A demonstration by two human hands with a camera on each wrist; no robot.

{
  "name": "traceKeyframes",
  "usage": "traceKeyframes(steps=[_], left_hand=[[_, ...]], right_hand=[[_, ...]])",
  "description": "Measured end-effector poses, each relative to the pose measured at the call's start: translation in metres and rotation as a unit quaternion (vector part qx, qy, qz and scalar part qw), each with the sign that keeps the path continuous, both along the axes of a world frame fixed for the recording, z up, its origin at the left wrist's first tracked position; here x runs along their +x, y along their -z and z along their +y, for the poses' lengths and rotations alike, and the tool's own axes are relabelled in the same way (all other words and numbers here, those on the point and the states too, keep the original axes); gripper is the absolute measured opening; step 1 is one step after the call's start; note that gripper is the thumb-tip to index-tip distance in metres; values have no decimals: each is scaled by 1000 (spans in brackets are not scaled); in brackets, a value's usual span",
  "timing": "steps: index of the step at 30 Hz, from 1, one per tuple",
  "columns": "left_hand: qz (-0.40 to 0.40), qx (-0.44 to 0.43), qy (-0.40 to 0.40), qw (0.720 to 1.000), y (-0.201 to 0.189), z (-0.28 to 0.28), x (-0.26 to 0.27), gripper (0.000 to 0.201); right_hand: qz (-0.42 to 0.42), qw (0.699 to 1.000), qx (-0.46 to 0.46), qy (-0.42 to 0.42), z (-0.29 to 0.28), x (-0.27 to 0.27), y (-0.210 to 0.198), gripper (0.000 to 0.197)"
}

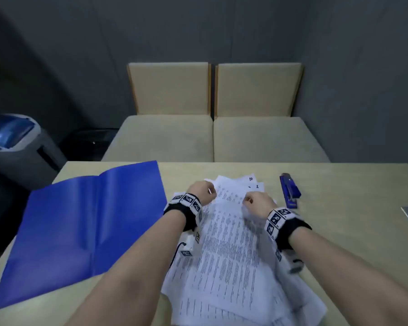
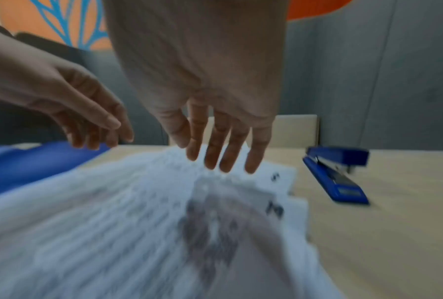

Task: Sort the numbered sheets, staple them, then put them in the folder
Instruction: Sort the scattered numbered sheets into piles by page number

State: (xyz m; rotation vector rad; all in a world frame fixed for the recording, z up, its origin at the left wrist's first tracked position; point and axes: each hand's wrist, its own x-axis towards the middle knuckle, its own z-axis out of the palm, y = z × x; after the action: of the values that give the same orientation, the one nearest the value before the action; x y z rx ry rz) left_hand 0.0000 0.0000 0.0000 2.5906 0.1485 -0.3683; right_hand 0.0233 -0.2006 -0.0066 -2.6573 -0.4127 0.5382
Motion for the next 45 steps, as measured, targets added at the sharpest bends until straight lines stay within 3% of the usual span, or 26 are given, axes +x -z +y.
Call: traceKeyframes(steps=[4,7,10,14,17,20,22,25,27,30,34,37,40,45], left_hand=[[21,66,30,997,29,-14,1,42],[31,122,102,987,48,-28,0,63],[48,182,143,972,59,-34,-4,71],[3,161,129,978,61,-26,-1,59],[-40,115,106,987,57,-15,-5,35],[-11,8,68,998,54,-3,-15,41],[19,-60,48,997,50,2,-19,38],[69,-26,92,993,44,2,-23,33],[77,13,99,992,43,2,-23,32],[25,-1,22,999,52,5,-18,29],[29,-13,-133,991,62,1,-6,53],[42,-41,-166,984,66,-3,2,65],[44,-67,-180,980,72,-4,6,63],[63,-30,-176,982,77,-9,3,47]], right_hand=[[22,991,-130,38,-14,-19,35,29],[22,991,-132,26,-16,-37,57,48],[-8,993,-112,31,-16,-46,69,55],[-31,995,-49,79,-29,-52,72,60],[-61,969,23,237,-46,-50,64,59],[5,939,71,336,-61,-38,61,48],[17,935,96,342,-66,-31,61,15],[28,931,172,321,-68,-32,62,32],[59,940,179,285,-72,-40,63,27],[93,954,147,246,-84,-50,73,16],[110,939,167,279,-89,-53,80,29],[116,938,159,285,-88,-52,82,21],[118,935,166,291,-86,-54,85,3],[120,929,174,305,-82,-57,82,16]])
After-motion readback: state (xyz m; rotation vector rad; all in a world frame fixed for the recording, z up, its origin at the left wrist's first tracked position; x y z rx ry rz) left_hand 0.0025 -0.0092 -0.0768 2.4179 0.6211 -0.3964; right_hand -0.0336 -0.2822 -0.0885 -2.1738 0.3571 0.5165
